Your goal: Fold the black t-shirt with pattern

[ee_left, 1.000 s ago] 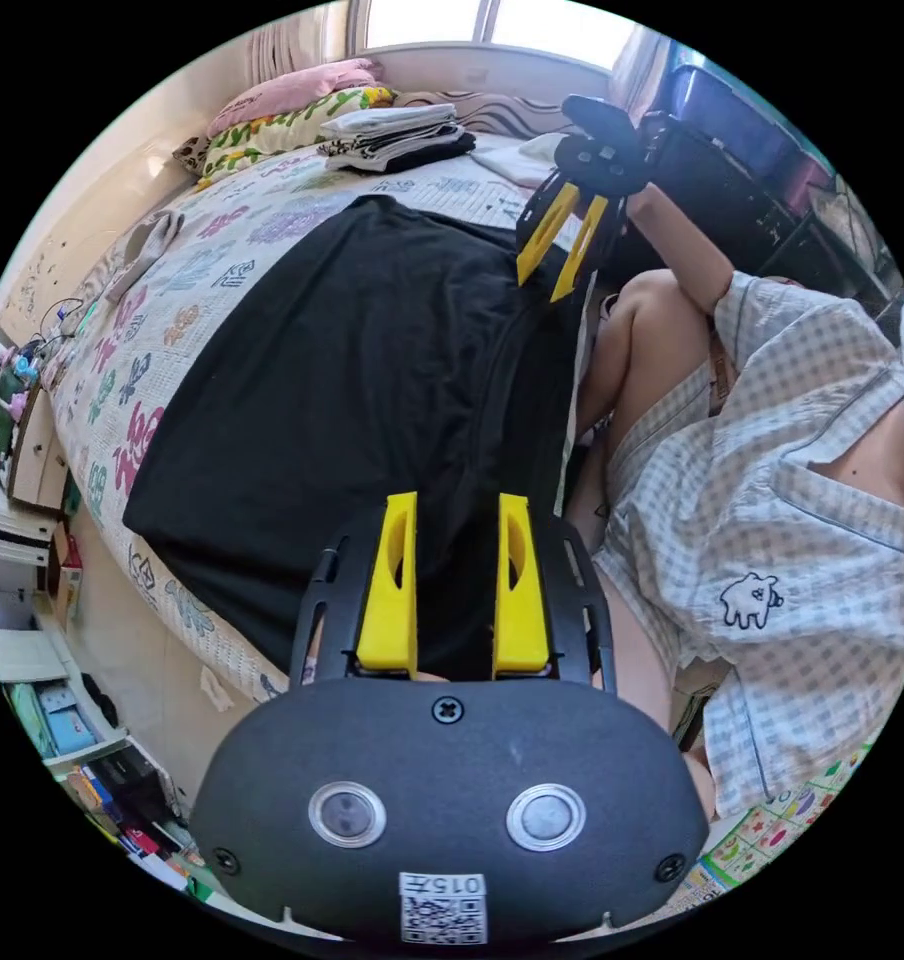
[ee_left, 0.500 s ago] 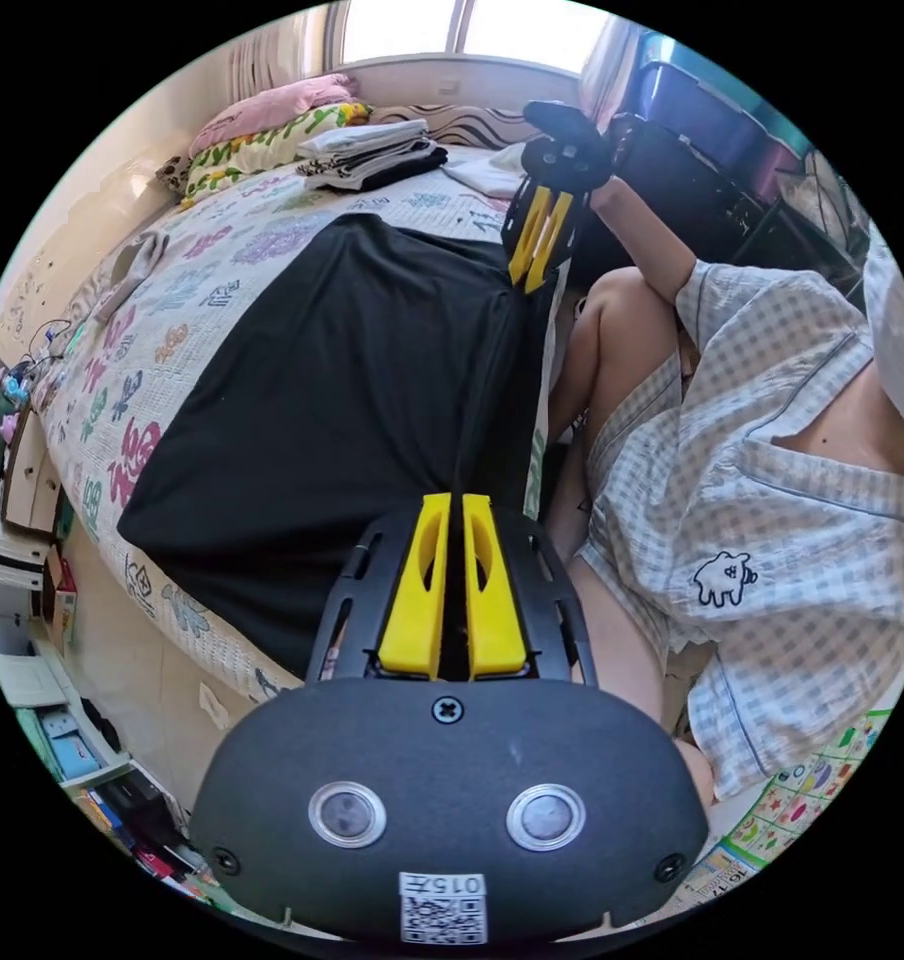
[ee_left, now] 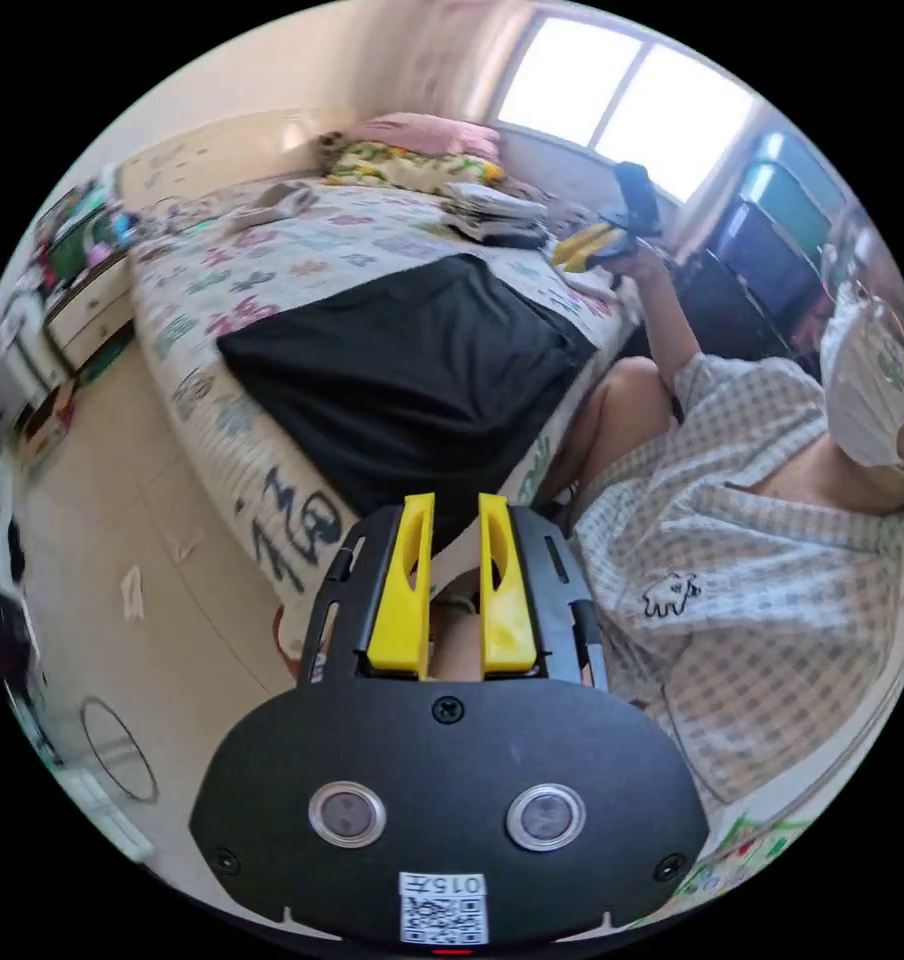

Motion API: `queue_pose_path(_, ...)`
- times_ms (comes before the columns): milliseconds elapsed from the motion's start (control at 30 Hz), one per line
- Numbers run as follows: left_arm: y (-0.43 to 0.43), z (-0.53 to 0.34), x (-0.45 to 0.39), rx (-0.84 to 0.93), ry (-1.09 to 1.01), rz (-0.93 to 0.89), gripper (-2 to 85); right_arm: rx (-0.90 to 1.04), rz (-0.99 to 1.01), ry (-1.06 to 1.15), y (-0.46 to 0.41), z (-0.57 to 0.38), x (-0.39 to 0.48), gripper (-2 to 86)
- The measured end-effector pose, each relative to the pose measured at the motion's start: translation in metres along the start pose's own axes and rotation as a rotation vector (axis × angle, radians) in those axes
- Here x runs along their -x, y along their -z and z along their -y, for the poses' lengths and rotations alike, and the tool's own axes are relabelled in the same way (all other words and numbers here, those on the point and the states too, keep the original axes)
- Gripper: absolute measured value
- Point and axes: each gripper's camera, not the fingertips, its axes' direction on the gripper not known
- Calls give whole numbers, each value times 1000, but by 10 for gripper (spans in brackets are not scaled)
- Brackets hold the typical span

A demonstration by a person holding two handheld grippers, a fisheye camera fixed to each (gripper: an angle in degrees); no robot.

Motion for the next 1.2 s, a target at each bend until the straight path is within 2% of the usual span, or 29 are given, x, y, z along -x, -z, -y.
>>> queue_pose_path(167,-6,-51,35,-154,207,-63,90,86,-59,-26,-69,108,-13,80)
queue_pose_path(400,-24,-75,52,-197,228,-114,87,308,-99,-123,-189,251,-53,106)
queue_pose_path(500,-25,-89,59,-260,212,-213,65,408,-110,-171,-227,283,-69,107)
queue_pose_path(600,-31,-100,68,-278,230,-208,26,541,-160,-196,-254,298,-84,92)
queue_pose_path(767,-27,-121,82,-356,220,-249,1,563,-116,-187,-254,311,-94,10)
queue_pose_path(933,5,-149,88,-512,235,-210,-3,423,-96,-191,-218,328,-98,-6)
queue_pose_path(1033,32,-163,81,-599,245,-133,-5,283,29,-211,-178,331,-105,-8)
queue_pose_path(1200,48,-142,32,-632,90,-143,-6,122,127,-202,-94,286,-128,-7)
